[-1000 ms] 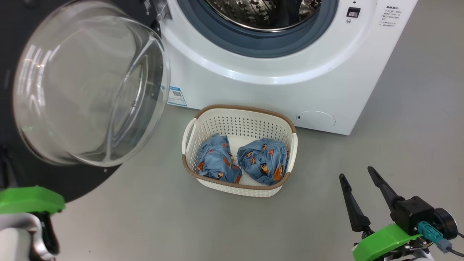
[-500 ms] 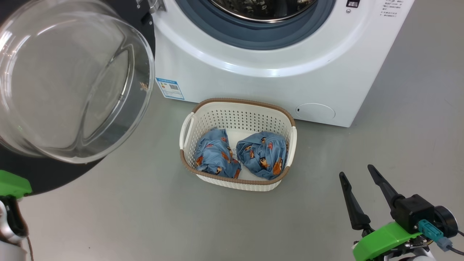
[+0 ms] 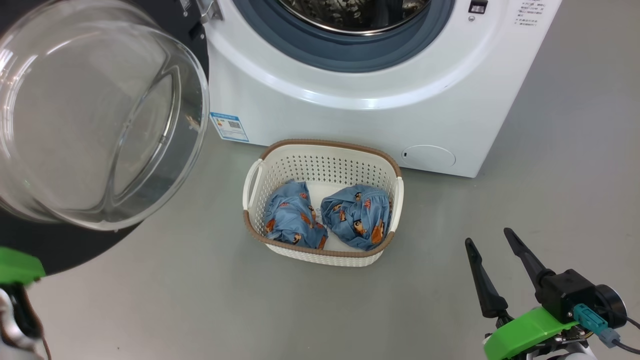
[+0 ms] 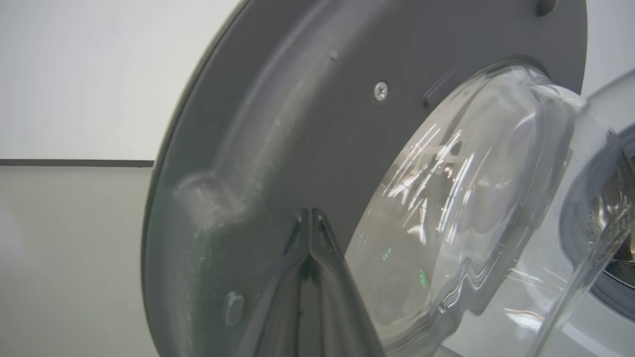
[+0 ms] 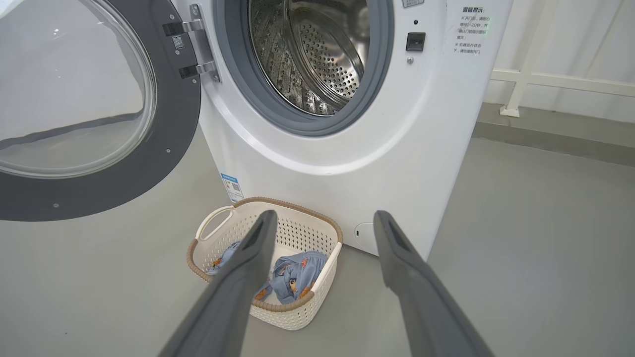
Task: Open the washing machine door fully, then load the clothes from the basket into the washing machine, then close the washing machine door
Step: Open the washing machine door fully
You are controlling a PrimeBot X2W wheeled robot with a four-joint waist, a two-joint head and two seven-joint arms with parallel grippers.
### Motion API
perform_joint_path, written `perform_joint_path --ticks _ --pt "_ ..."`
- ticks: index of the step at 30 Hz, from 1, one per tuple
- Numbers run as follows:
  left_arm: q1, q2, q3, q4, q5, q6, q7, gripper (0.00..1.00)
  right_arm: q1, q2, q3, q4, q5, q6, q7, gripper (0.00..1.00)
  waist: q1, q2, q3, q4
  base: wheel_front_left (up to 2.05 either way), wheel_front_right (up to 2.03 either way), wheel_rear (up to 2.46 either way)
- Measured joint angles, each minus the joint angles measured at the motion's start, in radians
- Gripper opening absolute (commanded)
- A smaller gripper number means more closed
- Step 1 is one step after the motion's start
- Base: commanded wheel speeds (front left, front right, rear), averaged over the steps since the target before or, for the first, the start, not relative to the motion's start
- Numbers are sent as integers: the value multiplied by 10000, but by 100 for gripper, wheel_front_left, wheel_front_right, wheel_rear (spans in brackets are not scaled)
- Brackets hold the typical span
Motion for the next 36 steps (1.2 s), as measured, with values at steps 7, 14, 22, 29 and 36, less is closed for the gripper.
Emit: perform_joint_path --ticks 7,14,22,29,36 --pt "1680 -1066 430 -2155 809 2 -2 0 0 17 8 167 2 0 -176 100 0 0 -133 -112 0 0 0" --pt "3593 -1921 222 -4495 1388 -259 -2 0 5 44 117 499 23 0 -441 100 0 0 -430 -317 0 0 0" --pt "4877 -2057 -1216 -5743 1421 -410 -2 0 41 73 92 671 105 0 -598 100 0 0 -801 -630 0 0 0" --pt "5407 -2040 -2328 -5724 1425 -408 -2 100 201 79 117 811 240 0 -706 100 0 -1 -1097 -1126 0 0 0" --pt "5427 -2000 -2991 -5323 1457 -408 150 100 250 84 221 872 439 0 -865 100 0 0 -1369 -2254 0 0 0"
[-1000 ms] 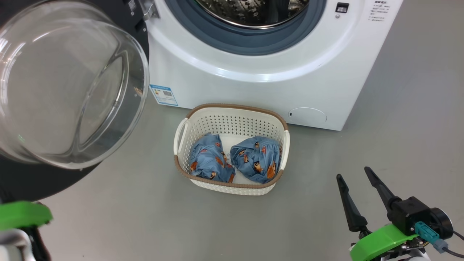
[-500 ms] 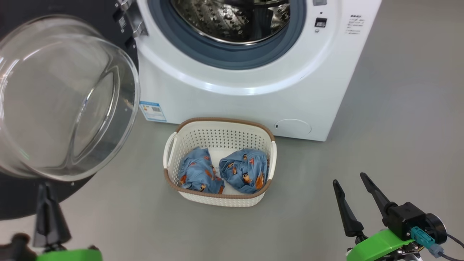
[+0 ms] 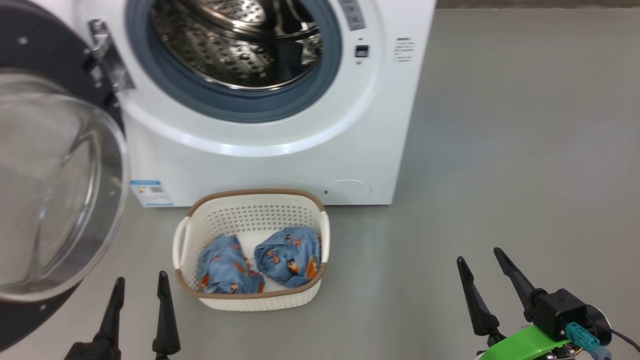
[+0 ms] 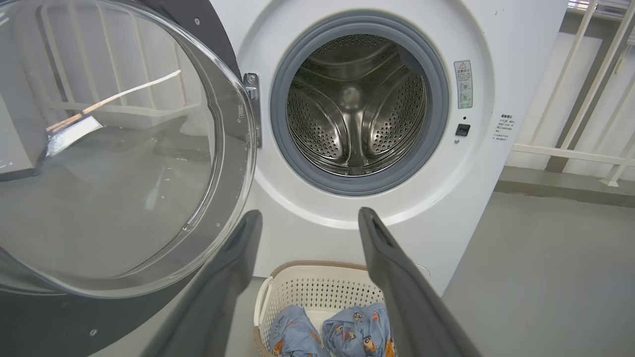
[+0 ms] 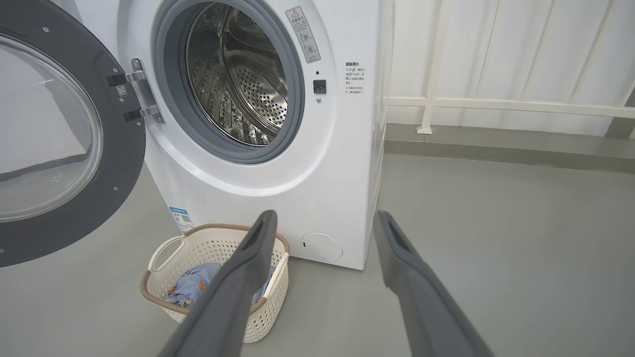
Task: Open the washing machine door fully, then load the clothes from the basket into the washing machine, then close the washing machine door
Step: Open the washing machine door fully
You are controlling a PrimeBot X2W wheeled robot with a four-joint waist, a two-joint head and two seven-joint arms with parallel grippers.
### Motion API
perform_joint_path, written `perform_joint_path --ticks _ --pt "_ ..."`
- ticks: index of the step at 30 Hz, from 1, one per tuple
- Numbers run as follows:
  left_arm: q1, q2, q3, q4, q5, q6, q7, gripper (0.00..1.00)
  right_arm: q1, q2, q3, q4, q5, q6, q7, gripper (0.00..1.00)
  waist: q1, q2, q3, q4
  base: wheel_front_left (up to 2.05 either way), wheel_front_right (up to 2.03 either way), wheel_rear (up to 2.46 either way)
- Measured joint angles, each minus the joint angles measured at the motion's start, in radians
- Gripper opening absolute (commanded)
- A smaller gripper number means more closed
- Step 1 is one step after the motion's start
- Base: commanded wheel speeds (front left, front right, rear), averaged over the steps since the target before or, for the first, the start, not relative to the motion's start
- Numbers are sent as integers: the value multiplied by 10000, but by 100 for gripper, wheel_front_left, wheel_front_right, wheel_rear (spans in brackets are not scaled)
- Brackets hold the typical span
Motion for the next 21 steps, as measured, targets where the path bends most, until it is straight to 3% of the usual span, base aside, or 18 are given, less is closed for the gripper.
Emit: perform_joint_path --ticks 10,21 --pt "17 12 -54 205 -2 157 274 100 173 6 -35 -88 4 0 -59 100 0 0 -78 -957 0 0 0" --pt "182 104 -102 324 -4 336 437 100 231 13 -35 -88 33 0 -88 100 0 0 -141 -1114 0 0 0"
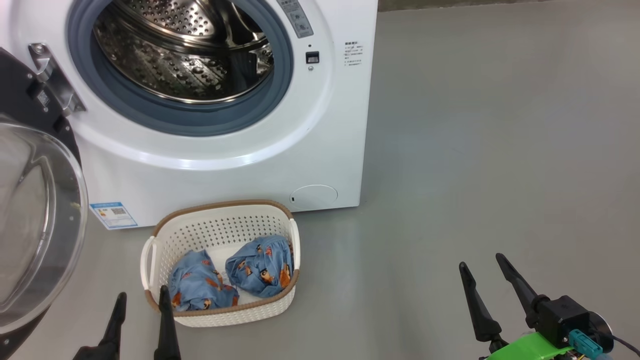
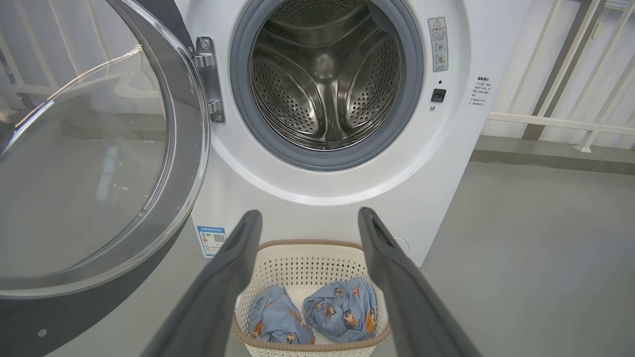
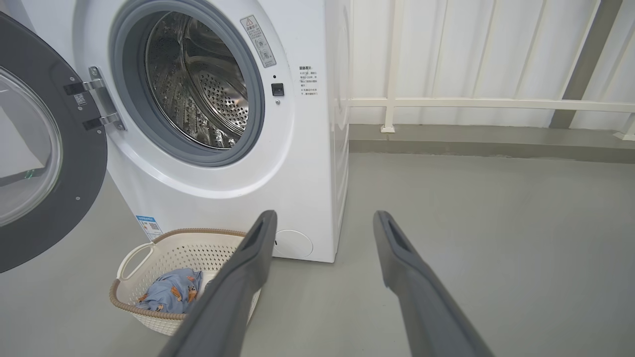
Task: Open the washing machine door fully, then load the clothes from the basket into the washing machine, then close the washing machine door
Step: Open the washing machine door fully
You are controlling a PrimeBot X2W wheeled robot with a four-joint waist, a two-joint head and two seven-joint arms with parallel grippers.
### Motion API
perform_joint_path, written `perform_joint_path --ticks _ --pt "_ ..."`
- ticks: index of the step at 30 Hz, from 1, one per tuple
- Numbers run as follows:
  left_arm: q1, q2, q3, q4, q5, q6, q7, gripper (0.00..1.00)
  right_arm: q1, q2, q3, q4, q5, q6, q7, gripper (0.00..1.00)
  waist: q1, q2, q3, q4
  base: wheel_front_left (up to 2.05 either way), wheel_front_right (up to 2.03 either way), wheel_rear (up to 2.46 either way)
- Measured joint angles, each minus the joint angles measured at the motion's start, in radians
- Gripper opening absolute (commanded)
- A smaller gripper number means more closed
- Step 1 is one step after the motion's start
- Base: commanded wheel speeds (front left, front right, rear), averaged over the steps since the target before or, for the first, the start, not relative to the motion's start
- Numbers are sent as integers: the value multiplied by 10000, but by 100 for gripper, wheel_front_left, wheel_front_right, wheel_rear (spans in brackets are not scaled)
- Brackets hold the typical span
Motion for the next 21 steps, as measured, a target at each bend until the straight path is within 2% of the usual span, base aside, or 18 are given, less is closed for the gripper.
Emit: perform_joint_path --ticks 21 --pt "3 63 -150 67 -157 86 10 100 0 6 -17 21 67 0 -15 100 0 0 26 444 0 0 0"
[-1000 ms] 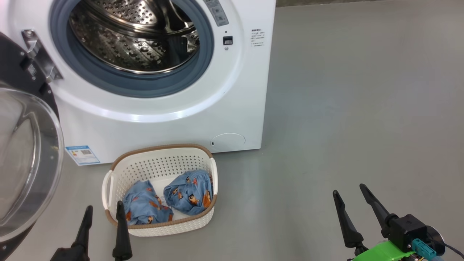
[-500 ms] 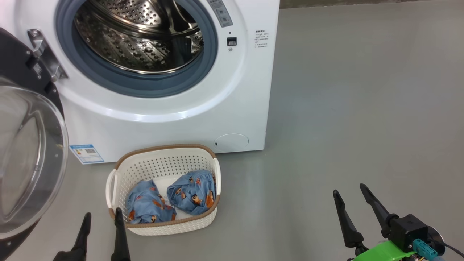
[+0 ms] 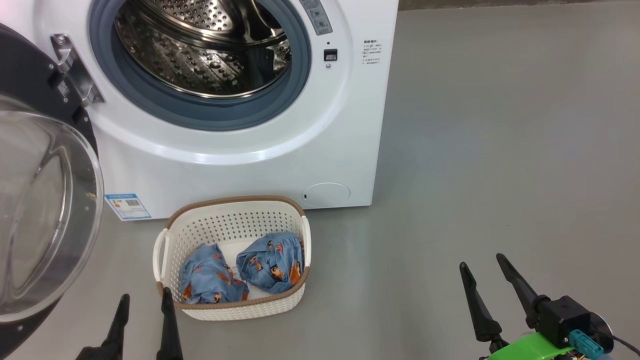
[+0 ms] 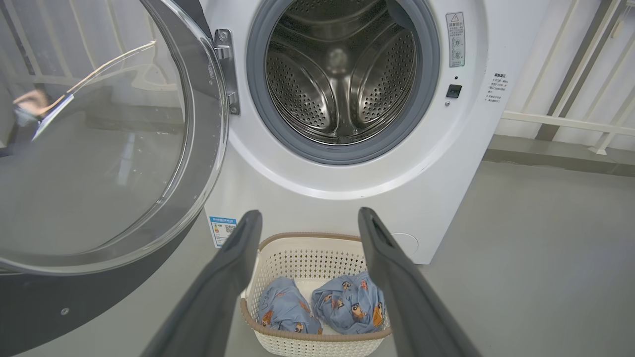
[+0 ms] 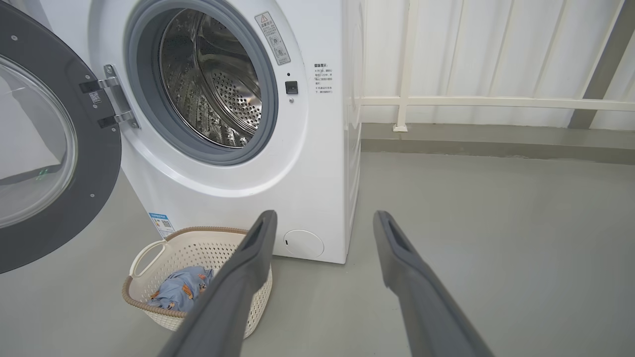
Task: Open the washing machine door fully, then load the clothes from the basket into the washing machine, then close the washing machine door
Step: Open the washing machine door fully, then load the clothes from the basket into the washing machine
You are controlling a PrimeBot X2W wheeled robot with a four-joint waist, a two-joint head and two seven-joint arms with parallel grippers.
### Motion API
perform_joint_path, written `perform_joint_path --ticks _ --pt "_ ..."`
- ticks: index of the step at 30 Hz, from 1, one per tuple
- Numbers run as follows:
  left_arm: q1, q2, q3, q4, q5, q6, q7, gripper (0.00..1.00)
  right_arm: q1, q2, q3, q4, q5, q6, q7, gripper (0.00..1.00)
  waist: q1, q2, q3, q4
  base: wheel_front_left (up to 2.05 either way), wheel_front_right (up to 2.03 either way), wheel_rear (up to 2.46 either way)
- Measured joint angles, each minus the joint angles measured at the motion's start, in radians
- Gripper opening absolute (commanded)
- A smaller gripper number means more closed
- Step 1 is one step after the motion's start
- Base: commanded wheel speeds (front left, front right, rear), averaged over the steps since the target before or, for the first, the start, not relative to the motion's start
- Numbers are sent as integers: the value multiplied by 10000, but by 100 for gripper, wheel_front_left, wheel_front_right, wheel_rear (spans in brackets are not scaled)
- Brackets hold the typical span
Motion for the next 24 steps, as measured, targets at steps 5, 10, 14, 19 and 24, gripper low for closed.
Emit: perform_joint_path --ticks 5,10,14,19,24 --pt "2 10 -50 10 2 56 -2 100 0 0 2 29 13 0 -73 100 0 0 -26 -10 0 0 0" --pt "3 58 -81 -2 6 136 -2 100 0 2 10 42 13 0 -75 100 -1 0 13 -32 0 0 0" --pt "3 88 -123 -15 23 171 -10 100 0 2 6 46 13 0 -86 100 0 0 61 -25 16 -27 11" --pt "2 128 -182 -15 33 178 -10 100 -1 10 -8 59 13 0 -88 100 0 0 64 10 82 -103 21" --pt "2 144 -244 -17 56 180 -12 100 -1 12 -8 86 13 0 -88 100 0 1 59 38 155 -161 6"
